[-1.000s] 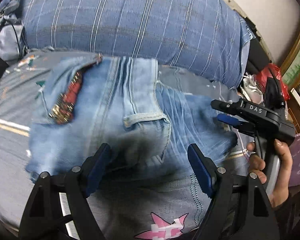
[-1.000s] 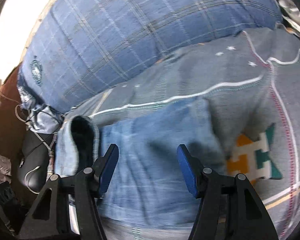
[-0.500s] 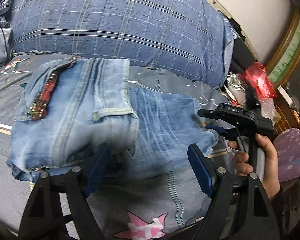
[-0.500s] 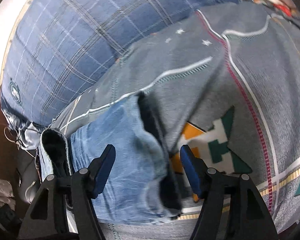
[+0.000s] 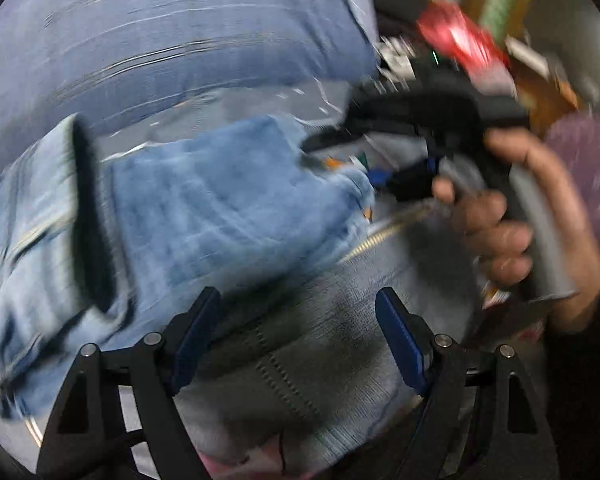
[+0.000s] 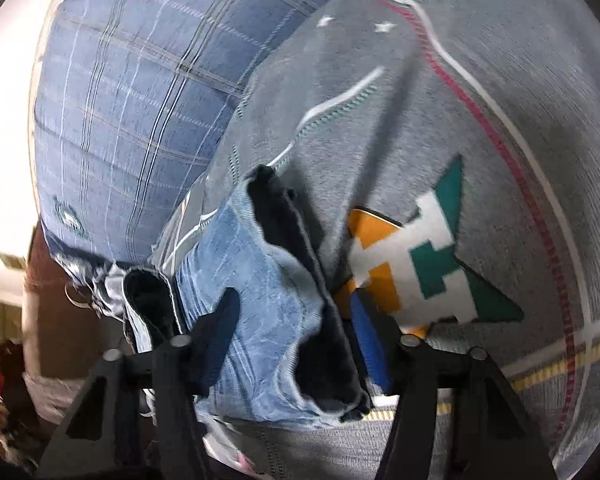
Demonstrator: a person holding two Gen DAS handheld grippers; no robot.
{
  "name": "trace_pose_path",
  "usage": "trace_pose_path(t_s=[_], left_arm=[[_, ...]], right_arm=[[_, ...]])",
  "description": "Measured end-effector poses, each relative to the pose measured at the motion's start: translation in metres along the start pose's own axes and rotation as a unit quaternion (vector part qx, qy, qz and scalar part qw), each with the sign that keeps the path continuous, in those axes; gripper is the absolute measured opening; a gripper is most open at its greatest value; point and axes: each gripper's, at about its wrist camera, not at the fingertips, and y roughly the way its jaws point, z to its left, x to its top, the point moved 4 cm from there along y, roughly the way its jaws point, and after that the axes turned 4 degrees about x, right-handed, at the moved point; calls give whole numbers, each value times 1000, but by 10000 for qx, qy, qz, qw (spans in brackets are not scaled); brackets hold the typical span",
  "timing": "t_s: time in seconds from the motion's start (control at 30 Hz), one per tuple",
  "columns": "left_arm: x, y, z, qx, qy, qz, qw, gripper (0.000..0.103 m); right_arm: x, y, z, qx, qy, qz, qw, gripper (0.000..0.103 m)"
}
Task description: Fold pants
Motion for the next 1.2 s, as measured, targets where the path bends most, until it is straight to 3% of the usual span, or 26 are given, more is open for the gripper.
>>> trace_pose_path(t_s=[0.17,0.3,0.33,0.4,0.47,0.5,0.6,0.63,0.73,0.83,0.97,1.1,1.13,1.17,1.2], left_arm=[[6,37,-19,306,480,213,9981,80],[15,66,-27,1179,1105,194,9867,80],[18,66,-28,1211,1147,87,9860,79],[25,68,-29,1281,1219,52,9842,56],[29,66,-26,1159,1089,165,9871,13],[32,64,-20,1165,950,177,9885,11],[43,44,4,635,73,-85,9979,10],[46,30,17,260,-423,-242,9985,9],[47,14,37,-13,-1059,-341,9938,9],[45,7,44,-162,-1234,-334,9917,9],[41,9,35,-119,-1063,-269,9939,9],[36,12,23,-78,-892,-227,9957,9],[35,14,23,-99,-916,-186,9956,9],[36,16,24,-114,-932,-162,9954,9],[37,16,25,-140,-965,-158,9951,9]], right_arm=[[4,-12,-5,245,144,-64,9996,55],[6,-11,-19,349,430,19,9985,55],[6,-12,-20,395,474,-2,9981,55],[7,-15,-20,389,457,-55,9982,55],[8,-18,-22,473,492,-97,9976,55],[8,-20,-22,552,508,-102,9971,55],[10,-23,-16,846,498,-152,9950,56],[10,-22,-13,906,453,-117,9948,57],[6,-12,-1,1070,330,118,9936,60],[3,-4,9,1413,397,287,9888,60],[1,5,23,1518,291,341,9874,61],[0,11,25,962,173,242,9949,59],[0,13,24,864,182,267,9957,55],[0,15,23,852,206,289,9957,39],[0,16,23,822,204,290,9960,30]])
